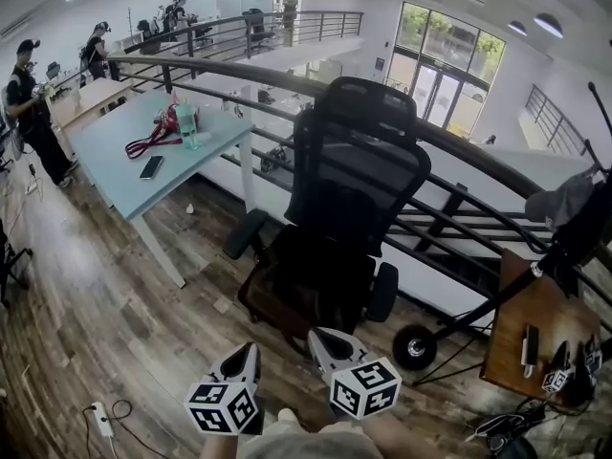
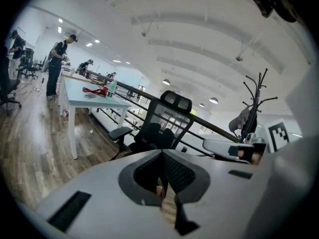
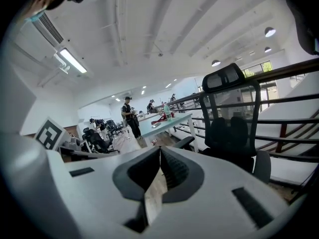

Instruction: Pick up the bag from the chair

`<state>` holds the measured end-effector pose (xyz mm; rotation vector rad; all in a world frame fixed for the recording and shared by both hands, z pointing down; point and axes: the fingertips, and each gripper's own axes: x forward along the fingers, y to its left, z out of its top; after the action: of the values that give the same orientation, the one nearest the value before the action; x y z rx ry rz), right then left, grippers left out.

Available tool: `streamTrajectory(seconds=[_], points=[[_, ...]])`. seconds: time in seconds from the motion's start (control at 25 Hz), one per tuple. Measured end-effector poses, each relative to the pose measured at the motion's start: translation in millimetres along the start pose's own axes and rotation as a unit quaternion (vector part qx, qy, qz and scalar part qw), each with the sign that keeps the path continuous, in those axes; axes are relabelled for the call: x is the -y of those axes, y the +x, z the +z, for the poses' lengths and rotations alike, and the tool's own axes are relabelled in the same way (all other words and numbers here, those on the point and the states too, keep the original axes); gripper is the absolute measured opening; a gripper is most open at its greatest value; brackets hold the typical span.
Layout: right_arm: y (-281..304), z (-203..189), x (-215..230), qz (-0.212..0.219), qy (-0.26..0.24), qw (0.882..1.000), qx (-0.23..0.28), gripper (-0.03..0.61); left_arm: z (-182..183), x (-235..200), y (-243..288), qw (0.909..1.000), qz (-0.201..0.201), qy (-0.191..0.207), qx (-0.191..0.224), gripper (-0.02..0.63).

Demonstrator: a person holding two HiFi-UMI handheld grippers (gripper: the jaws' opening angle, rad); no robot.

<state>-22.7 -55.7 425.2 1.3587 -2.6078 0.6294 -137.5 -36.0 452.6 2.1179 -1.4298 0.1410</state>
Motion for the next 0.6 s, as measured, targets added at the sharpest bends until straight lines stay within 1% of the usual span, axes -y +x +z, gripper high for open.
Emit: streamTrajectory(seconds=[0.36, 0.6], points=[[26, -8, 18, -0.023, 0.018, 0.999, -0.016, 0.002, -7, -29, 30, 0.9994, -0.002, -0.017, -0.03, 0.003], [43, -13, 45, -0.025, 0.027, 0.999, -0.032, 0.002, -11, -30, 65, 0.9987, 0.002, -0.027, -0.044, 0.003]])
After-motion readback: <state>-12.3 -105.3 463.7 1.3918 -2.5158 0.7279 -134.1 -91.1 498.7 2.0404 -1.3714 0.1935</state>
